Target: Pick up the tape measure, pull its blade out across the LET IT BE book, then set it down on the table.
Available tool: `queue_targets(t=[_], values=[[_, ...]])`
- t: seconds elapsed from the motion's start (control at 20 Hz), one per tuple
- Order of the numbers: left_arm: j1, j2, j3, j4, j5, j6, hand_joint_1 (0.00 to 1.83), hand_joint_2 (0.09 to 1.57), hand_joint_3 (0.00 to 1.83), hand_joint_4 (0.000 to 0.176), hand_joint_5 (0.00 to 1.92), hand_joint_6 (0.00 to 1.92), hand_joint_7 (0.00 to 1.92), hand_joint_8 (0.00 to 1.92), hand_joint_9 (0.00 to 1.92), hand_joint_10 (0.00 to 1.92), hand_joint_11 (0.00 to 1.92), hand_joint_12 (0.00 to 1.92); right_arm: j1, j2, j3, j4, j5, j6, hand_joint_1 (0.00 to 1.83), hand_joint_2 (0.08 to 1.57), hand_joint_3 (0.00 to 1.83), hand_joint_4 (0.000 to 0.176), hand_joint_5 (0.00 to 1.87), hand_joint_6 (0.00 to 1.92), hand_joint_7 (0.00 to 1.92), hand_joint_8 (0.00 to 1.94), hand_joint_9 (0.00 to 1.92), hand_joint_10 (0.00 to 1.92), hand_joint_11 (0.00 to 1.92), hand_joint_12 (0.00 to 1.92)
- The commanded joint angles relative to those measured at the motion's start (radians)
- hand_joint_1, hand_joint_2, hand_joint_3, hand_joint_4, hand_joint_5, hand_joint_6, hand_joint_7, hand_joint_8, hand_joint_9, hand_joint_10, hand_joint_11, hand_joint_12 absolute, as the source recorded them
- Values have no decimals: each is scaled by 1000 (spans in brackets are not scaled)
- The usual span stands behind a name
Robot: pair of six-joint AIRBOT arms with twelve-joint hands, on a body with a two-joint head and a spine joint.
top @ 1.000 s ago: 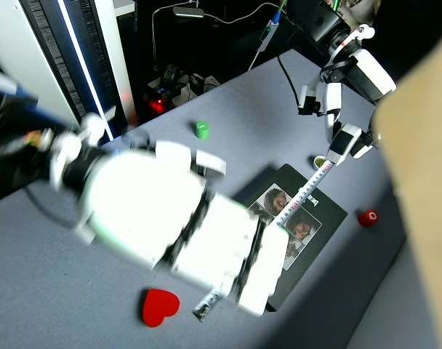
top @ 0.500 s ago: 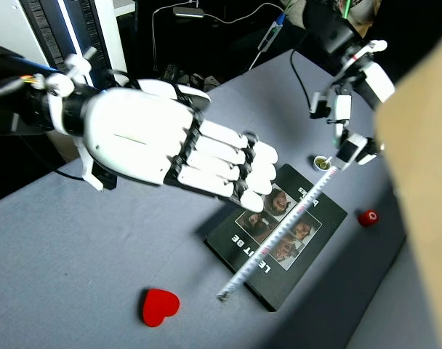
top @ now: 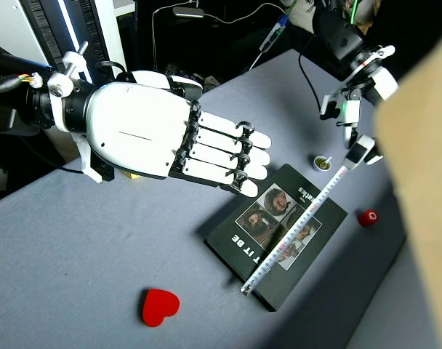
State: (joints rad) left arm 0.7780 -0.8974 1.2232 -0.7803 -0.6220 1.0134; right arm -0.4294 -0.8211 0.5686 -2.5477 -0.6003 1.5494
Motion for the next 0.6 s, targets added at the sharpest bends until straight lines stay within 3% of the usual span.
queue_targets(t=[0.0,0.3,0.4,0.55], values=[[-4,-1,16,18,-114,-6,1380,1094,0,0,971,839,1132,776,865,1275,716,1129,-1,-2,-3,-34,-104,-5,0,986,3,0,0,0,29,0,7,2,0,369],[33,-15,55,17,-92,0,1378,1103,0,0,964,854,1083,827,867,1308,738,1140,-22,-10,-3,-35,-118,-43,0,991,5,0,0,0,22,0,8,2,0,370],[61,-17,58,9,-94,-1,1383,1084,0,0,1032,711,1102,847,903,1238,807,1112,-25,-10,-3,-34,-121,-50,0,986,2,0,0,0,44,8,31,9,0,455],[87,-20,60,12,-109,-11,1384,1081,0,0,1045,684,1110,836,910,1224,828,1074,-26,-11,-3,-34,-130,-50,0,987,1,0,0,0,27,1,28,2,0,415]])
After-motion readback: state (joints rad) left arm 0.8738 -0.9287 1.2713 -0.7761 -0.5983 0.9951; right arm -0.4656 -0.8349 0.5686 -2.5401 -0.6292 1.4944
